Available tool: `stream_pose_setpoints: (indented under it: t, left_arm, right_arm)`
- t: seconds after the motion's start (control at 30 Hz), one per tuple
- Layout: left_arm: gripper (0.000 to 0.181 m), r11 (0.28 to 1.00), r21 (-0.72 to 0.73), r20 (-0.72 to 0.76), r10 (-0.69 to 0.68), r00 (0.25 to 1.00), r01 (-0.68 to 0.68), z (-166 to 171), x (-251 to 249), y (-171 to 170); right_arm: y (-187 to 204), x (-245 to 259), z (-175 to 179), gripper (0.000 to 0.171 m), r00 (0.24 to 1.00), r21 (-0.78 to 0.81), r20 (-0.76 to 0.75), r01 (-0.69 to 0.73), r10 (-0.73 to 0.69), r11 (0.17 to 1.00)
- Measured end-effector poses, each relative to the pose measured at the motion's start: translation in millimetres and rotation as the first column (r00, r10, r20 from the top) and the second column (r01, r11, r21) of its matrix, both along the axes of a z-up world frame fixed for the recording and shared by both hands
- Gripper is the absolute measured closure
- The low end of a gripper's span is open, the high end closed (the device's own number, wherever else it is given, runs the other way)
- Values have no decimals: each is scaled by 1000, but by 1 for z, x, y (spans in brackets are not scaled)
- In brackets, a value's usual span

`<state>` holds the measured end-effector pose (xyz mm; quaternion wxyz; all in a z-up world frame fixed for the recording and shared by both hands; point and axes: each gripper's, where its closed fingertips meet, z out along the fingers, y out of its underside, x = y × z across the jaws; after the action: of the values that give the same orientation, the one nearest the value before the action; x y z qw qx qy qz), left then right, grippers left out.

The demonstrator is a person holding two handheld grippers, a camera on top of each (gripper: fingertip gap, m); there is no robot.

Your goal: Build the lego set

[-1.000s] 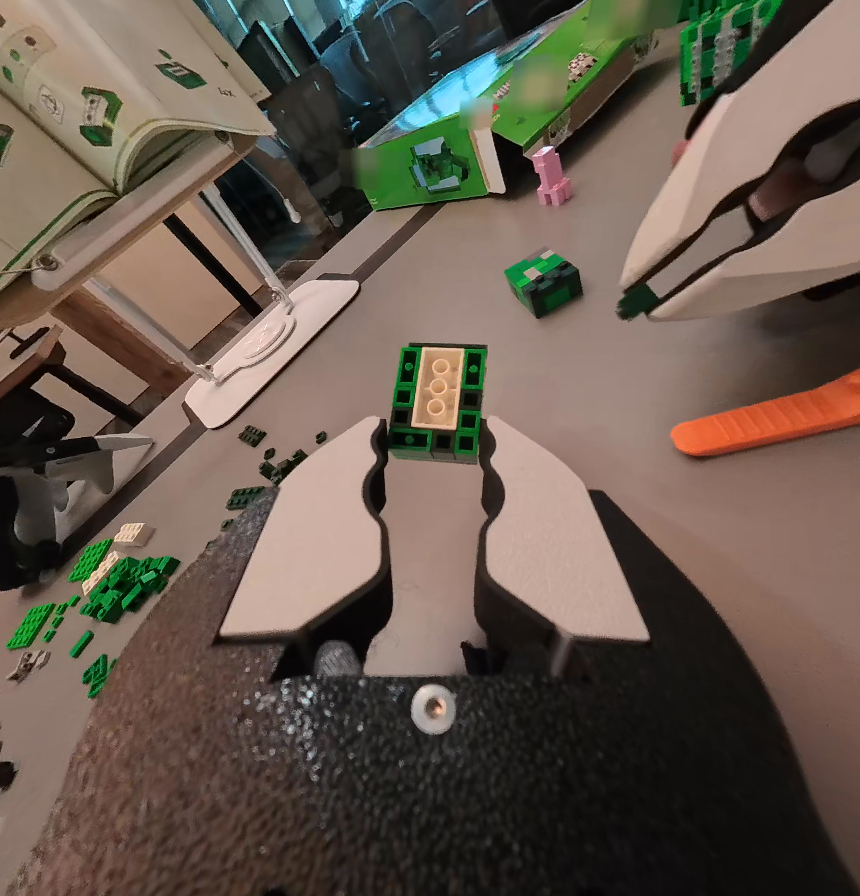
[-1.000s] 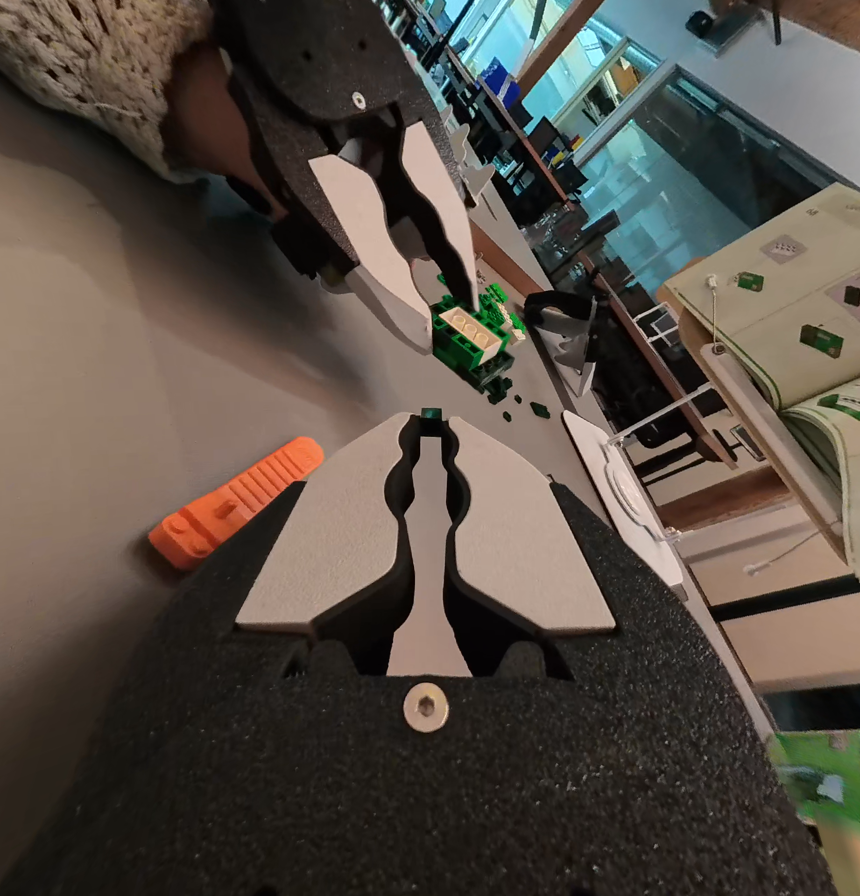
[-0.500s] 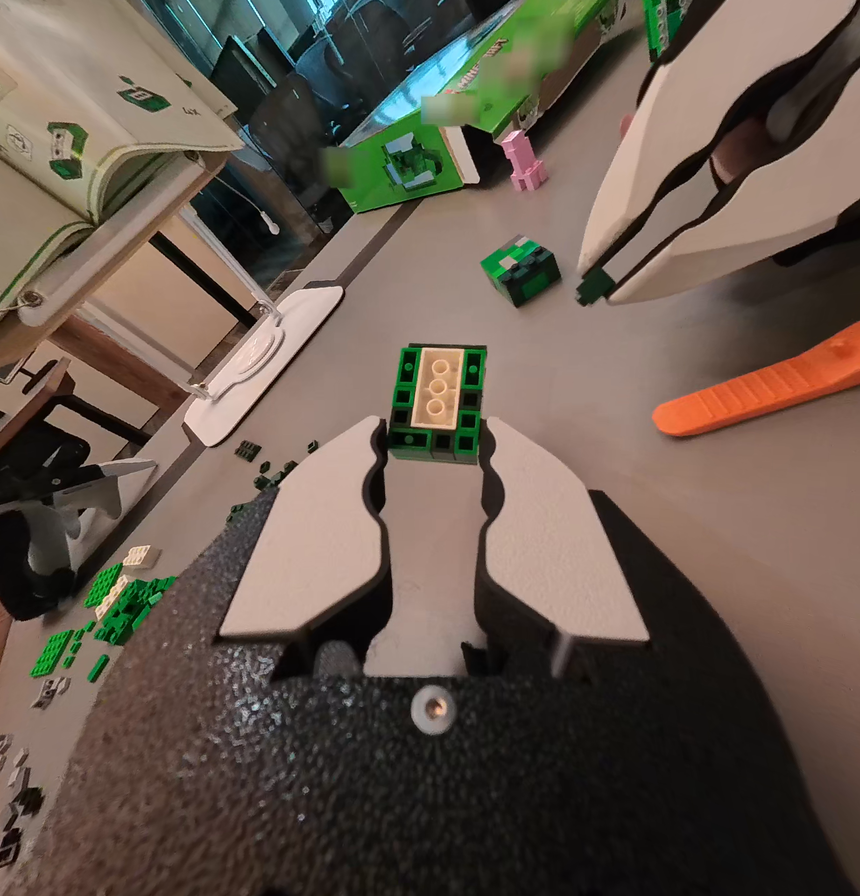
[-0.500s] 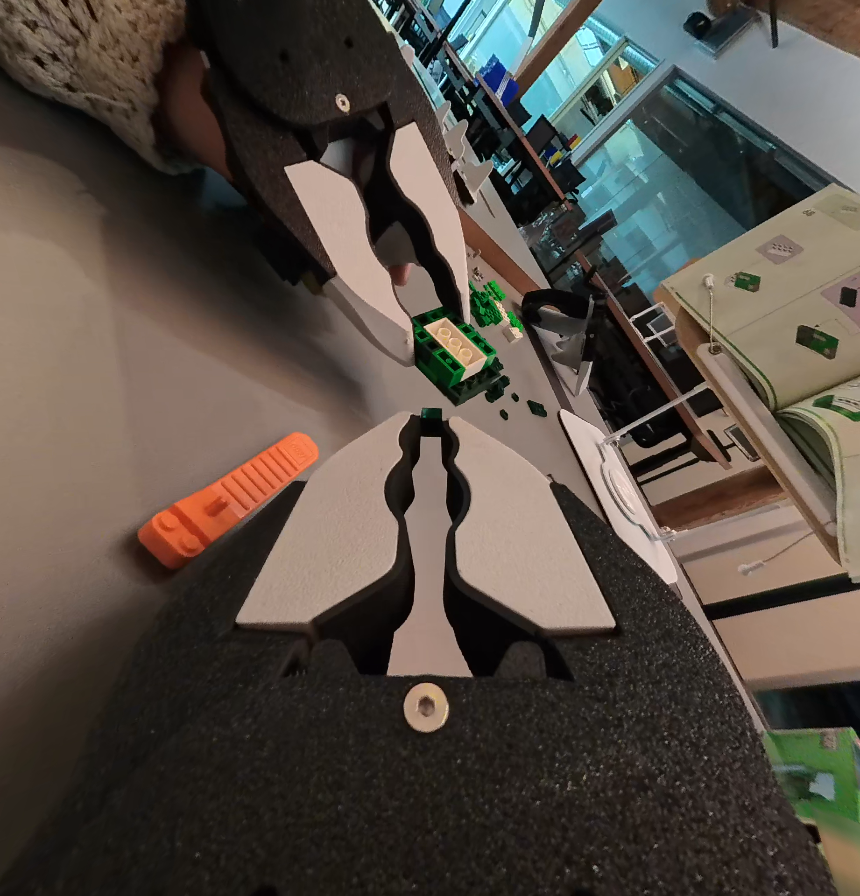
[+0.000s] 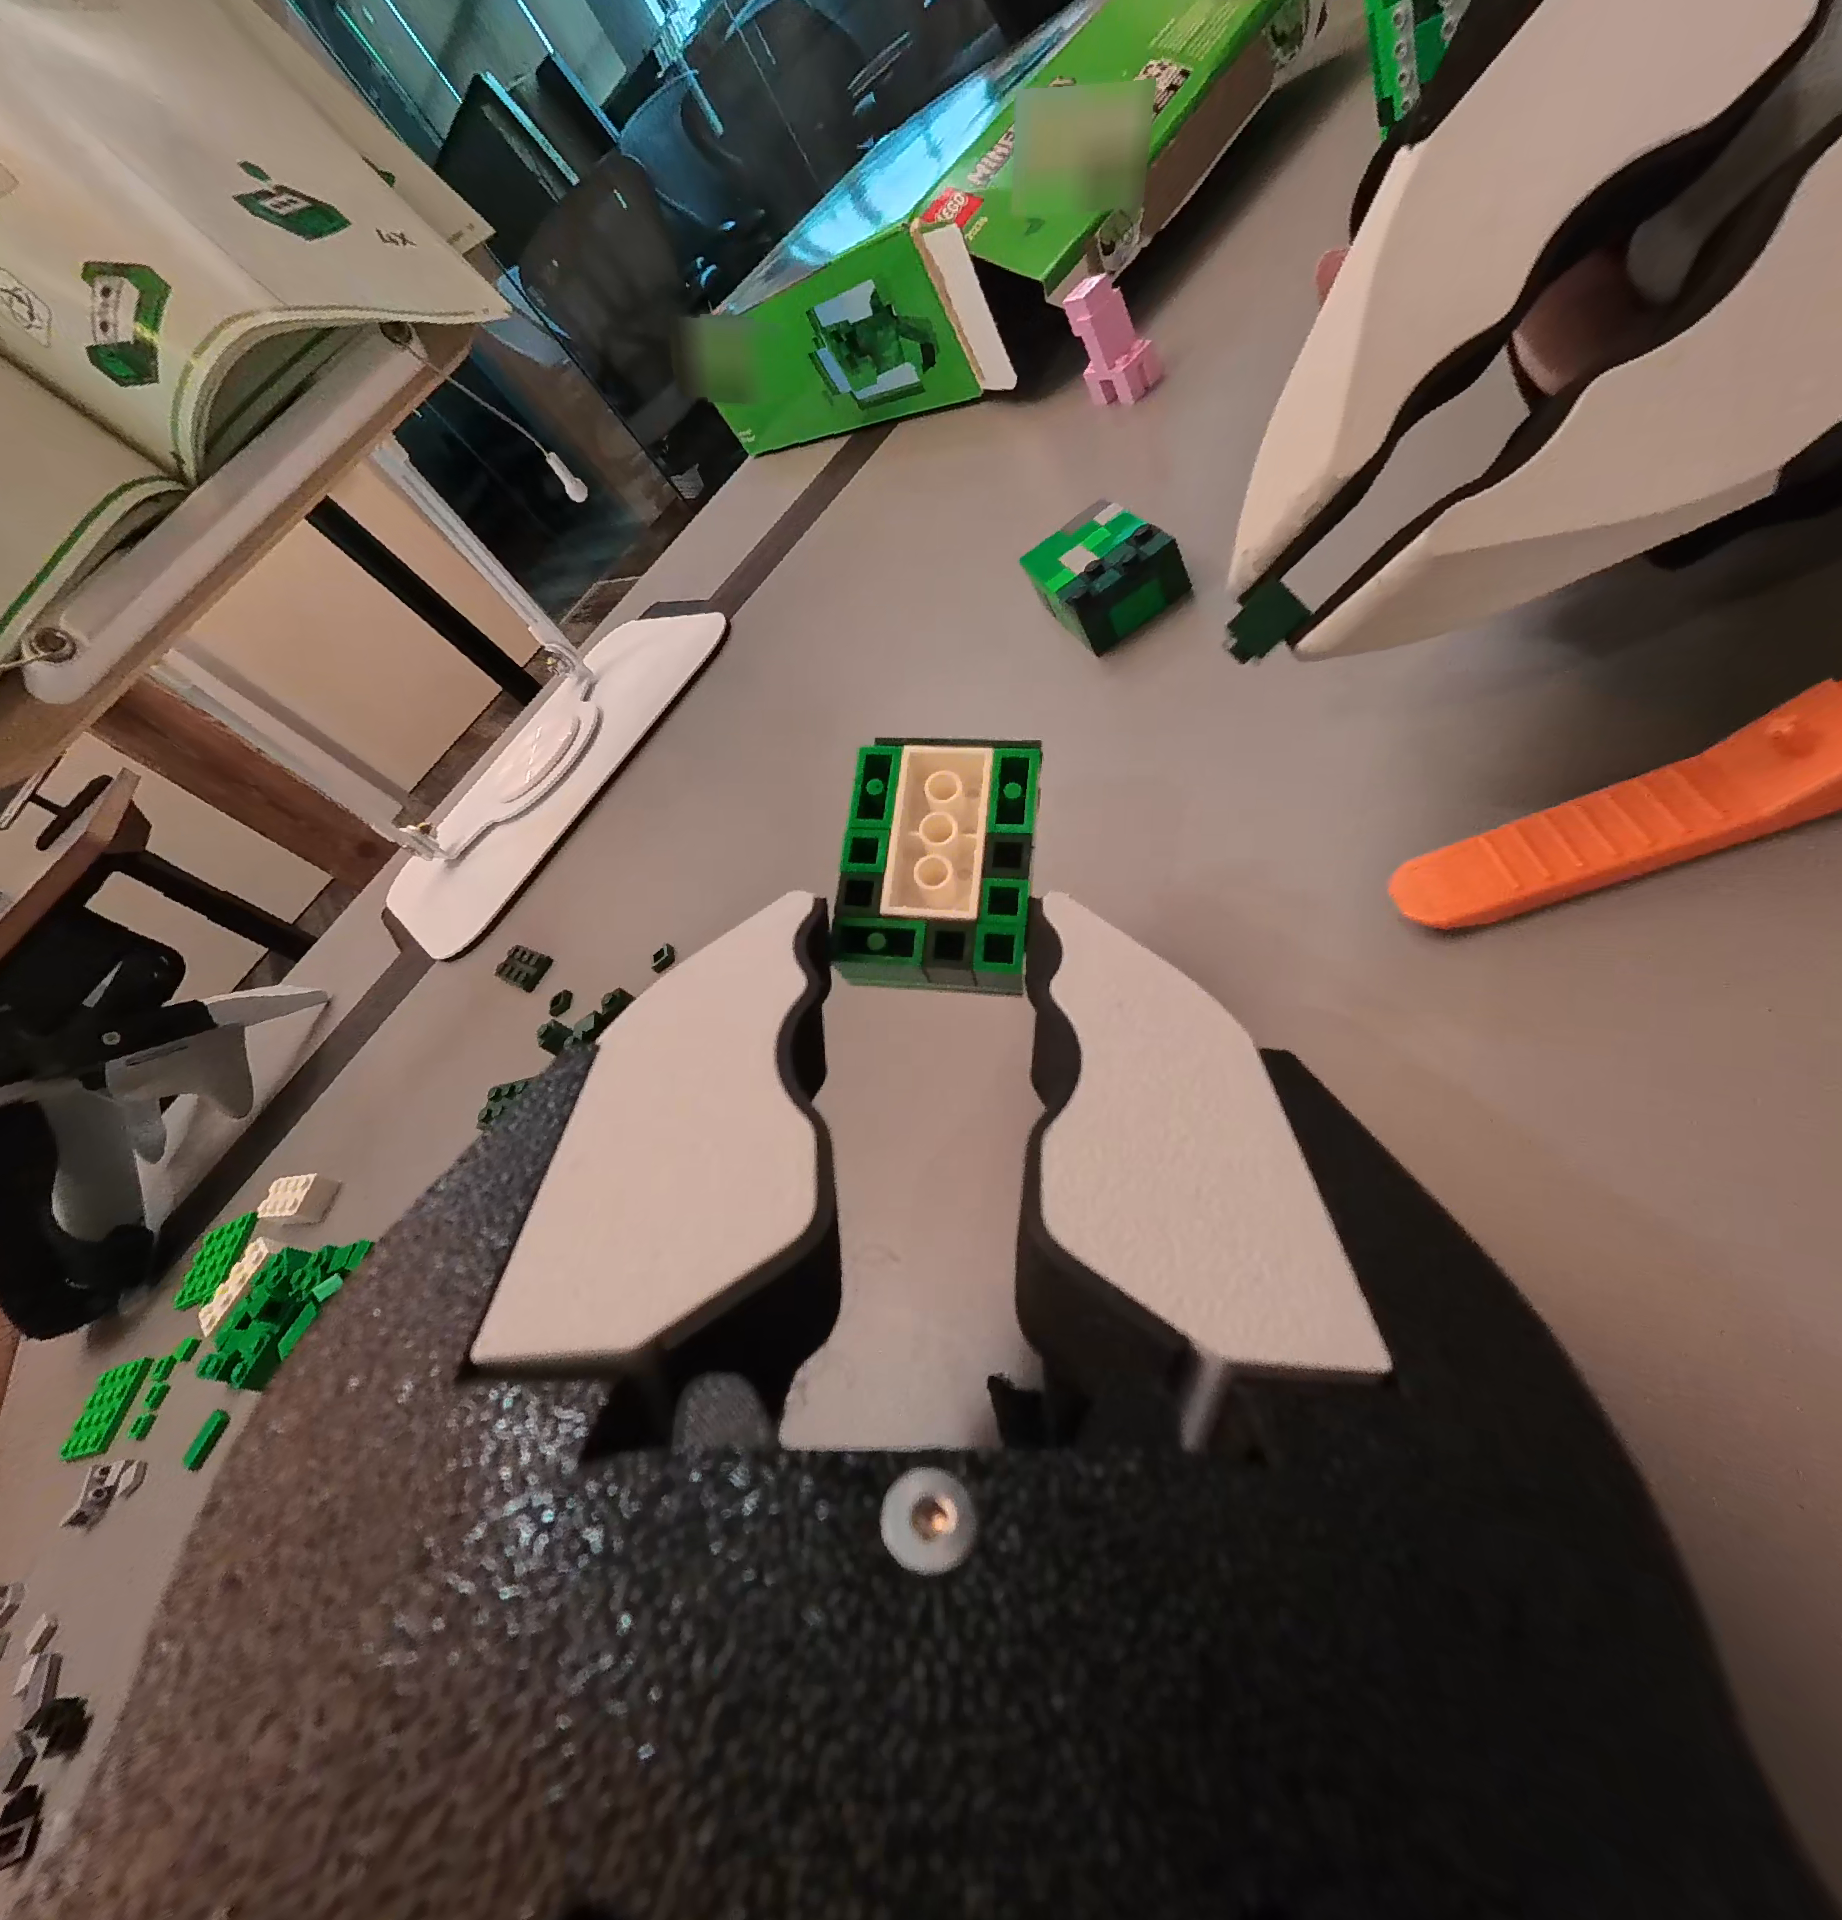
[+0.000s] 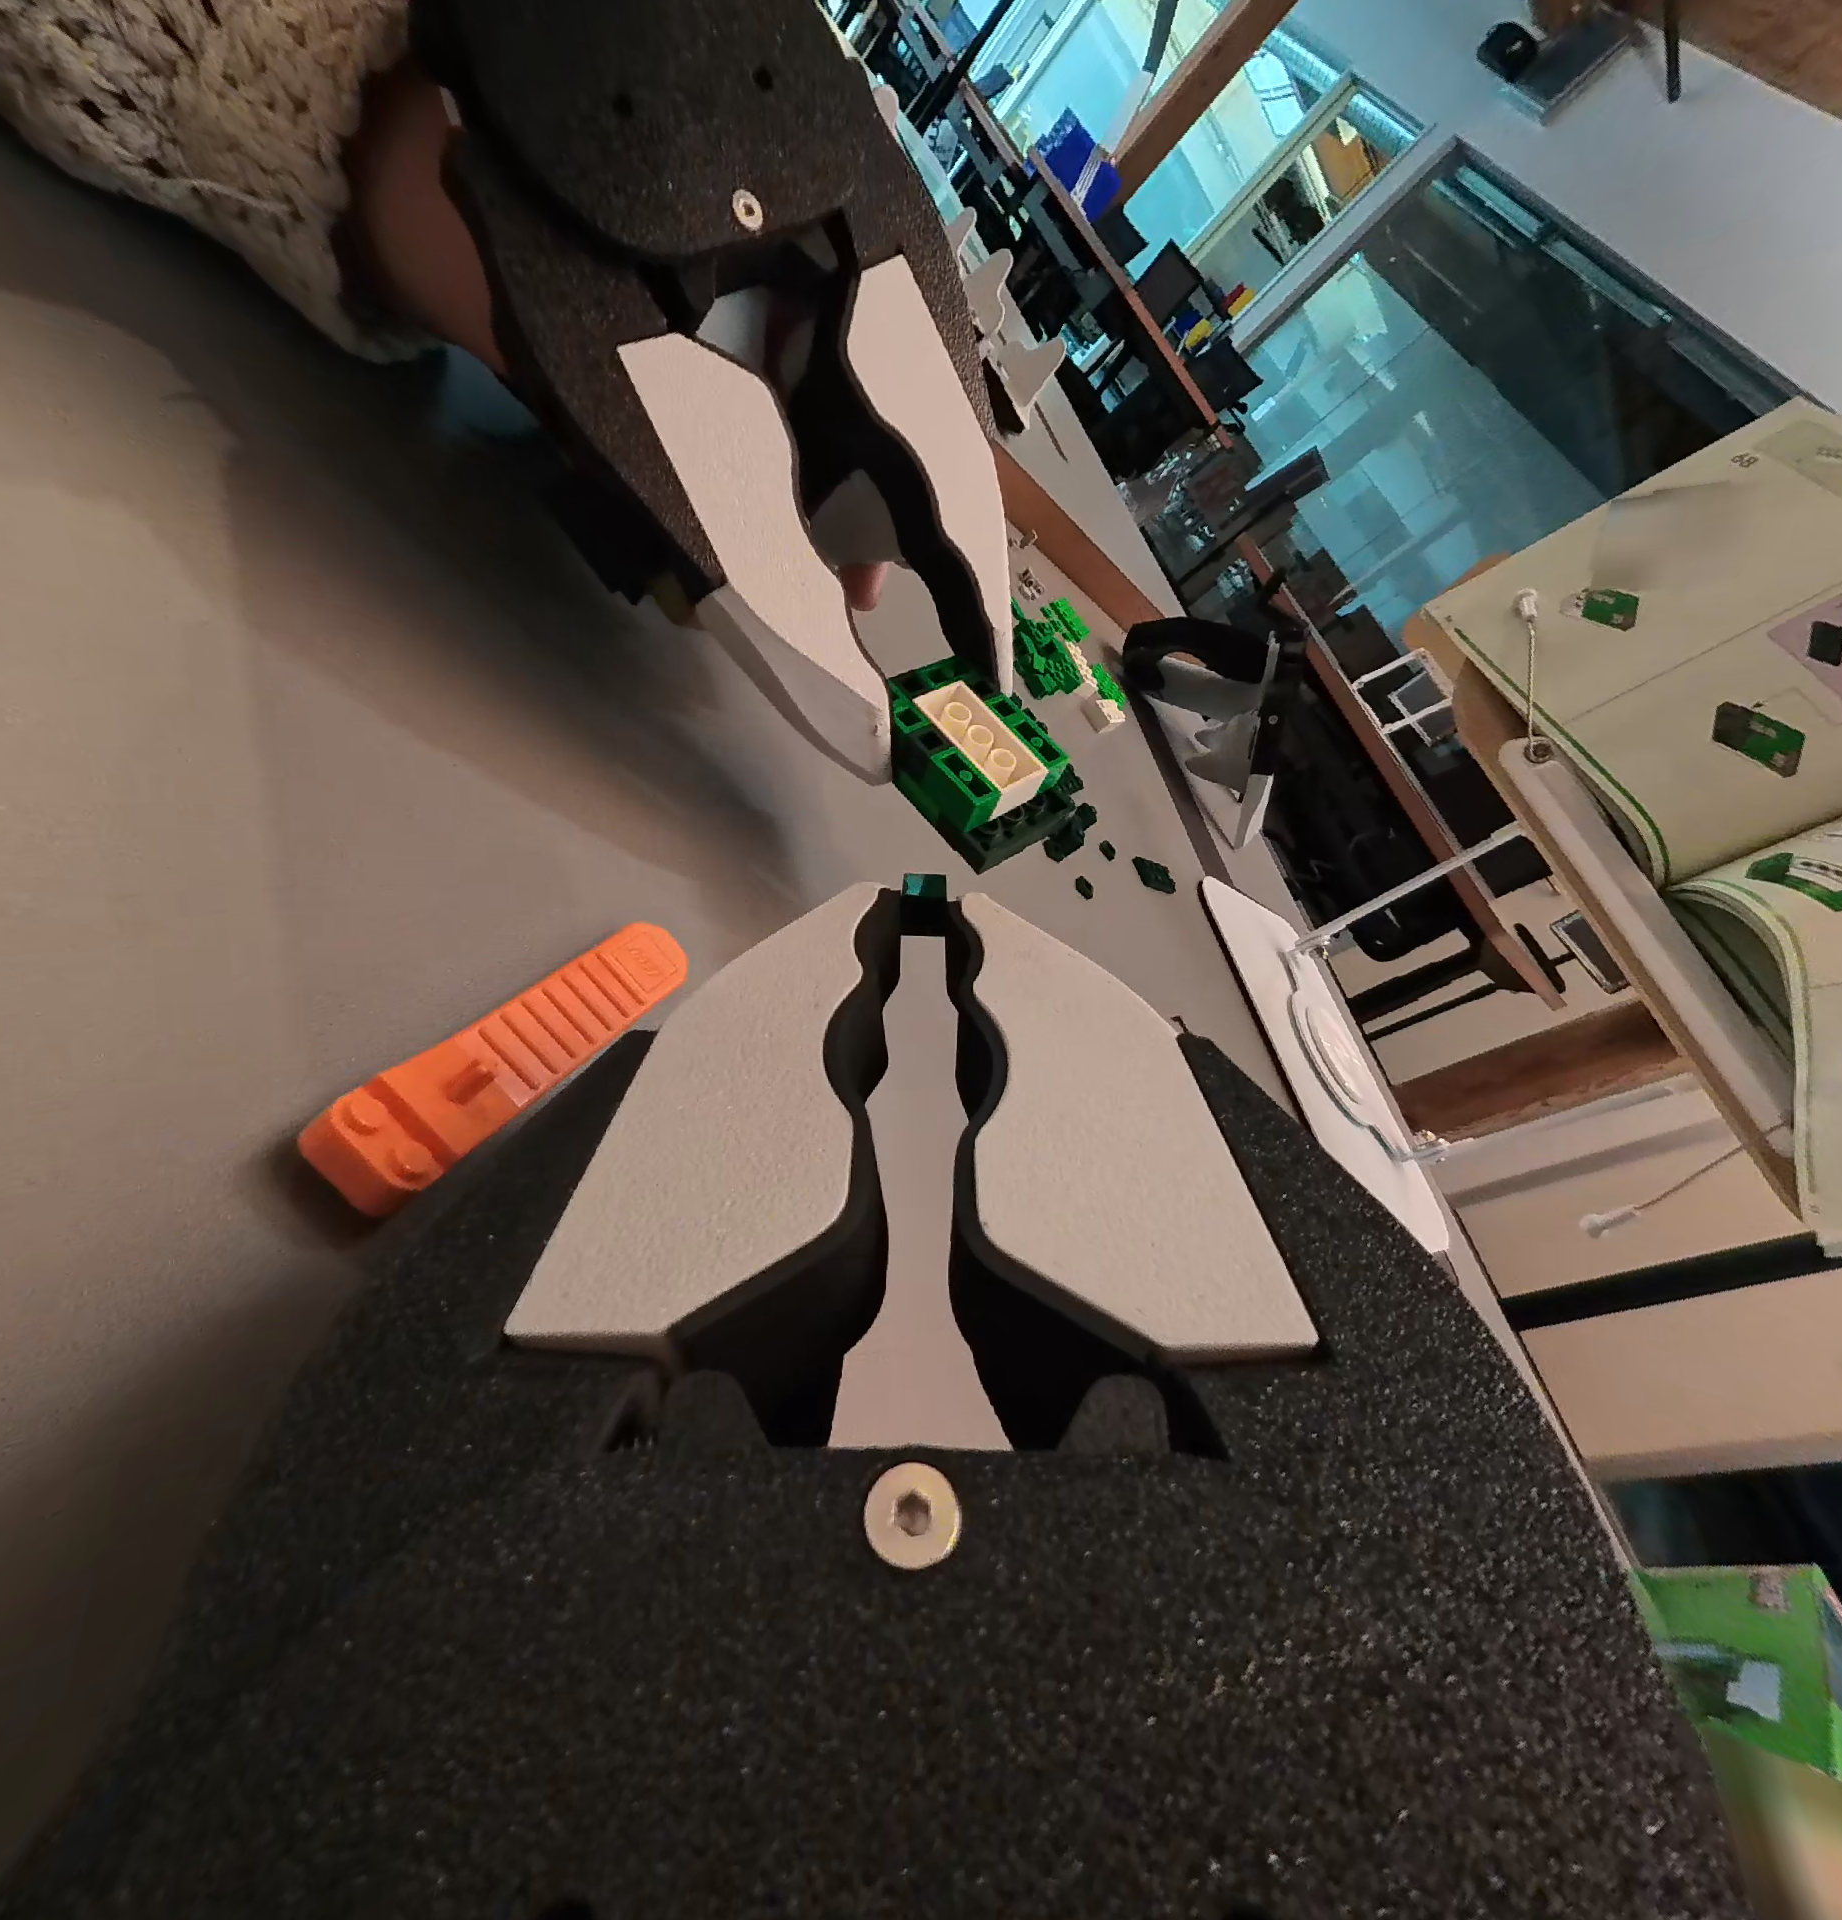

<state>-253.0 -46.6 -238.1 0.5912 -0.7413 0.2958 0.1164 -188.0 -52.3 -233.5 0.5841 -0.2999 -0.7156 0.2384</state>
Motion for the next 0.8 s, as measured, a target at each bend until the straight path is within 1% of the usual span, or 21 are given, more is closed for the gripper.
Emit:
stream_pose_setpoints:
  t: [0.53,0.8]
  left_arm:
    - [144,1000,-6,-7,-2,1000,2,-1,1,0]
    - [145,999,-45,16,-18,1000,19,-5,5,-2]
  right_arm:
    - [0,-1,0,163,1000,2,4,0,0,1000]
    - [1,-1,1,164,1000,-6,-1,3,-3,1000]
